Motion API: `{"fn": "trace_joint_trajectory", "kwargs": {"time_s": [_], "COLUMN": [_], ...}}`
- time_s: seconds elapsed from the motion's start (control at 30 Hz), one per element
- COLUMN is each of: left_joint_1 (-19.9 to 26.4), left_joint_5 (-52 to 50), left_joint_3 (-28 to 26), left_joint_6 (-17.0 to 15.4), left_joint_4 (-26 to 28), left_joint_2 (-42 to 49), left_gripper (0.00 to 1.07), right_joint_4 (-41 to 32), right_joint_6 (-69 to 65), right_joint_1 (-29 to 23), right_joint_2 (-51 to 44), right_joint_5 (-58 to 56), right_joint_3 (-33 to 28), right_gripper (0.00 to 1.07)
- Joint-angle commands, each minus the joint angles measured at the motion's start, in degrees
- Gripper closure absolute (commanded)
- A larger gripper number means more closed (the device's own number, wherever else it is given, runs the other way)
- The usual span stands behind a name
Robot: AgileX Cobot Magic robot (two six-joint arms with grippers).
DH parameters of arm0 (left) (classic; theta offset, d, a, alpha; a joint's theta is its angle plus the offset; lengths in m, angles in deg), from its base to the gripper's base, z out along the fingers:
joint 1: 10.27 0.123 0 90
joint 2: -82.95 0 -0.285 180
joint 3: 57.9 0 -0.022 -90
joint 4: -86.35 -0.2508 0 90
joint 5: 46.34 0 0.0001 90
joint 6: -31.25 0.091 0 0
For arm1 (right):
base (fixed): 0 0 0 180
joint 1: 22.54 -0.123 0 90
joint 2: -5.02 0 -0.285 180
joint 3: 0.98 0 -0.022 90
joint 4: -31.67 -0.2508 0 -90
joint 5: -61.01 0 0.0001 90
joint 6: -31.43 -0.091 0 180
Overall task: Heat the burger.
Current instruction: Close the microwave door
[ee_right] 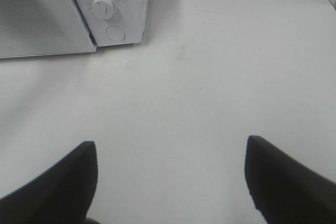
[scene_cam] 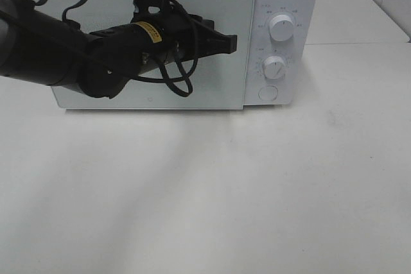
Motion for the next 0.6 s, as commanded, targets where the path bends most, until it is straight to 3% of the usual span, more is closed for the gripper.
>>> {"fn": "trace_joint_trajectory", "kwargs": {"time_s": [0.03, 0.07, 0.13, 0.27, 0.6], "left_joint_1": [0.7, 0.7, 0.7, 0.7, 1.1], "left_joint_5": [-2.2, -2.2, -0.8, 0.7, 3.7], "left_joint_3": [-2.9, -2.9, -5.2, -6.7, -7.1], "left_joint_6": [2.1, 2.1, 5.3, 6.8, 6.8], "left_joint_4": [4.0, 4.0, 5.3, 5.4, 5.1], "left_joint_2": [-1.5, -1.5, -3.4, -4.3, -3.8], "left_gripper": [1.07, 1.07, 1.07, 1.07, 1.07], "right_joint_4": [-0.3, -0.3, -0.3, -0.3, -0.3], "right_joint_6": [0.6, 0.6, 0.6, 0.6, 0.6], "right_joint_1": [0.3, 0.3, 0.3, 0.3, 0.3], "right_joint_2": [-1.5, -1.5, -1.5, -1.5, -1.5], "right_joint_5": [0.3, 0.3, 0.3, 0.3, 0.3], "right_joint_3": [0.0, 0.0, 0.0, 0.0, 0.0], "right_gripper": [0.32, 0.32, 0.32, 0.32, 0.32]}}
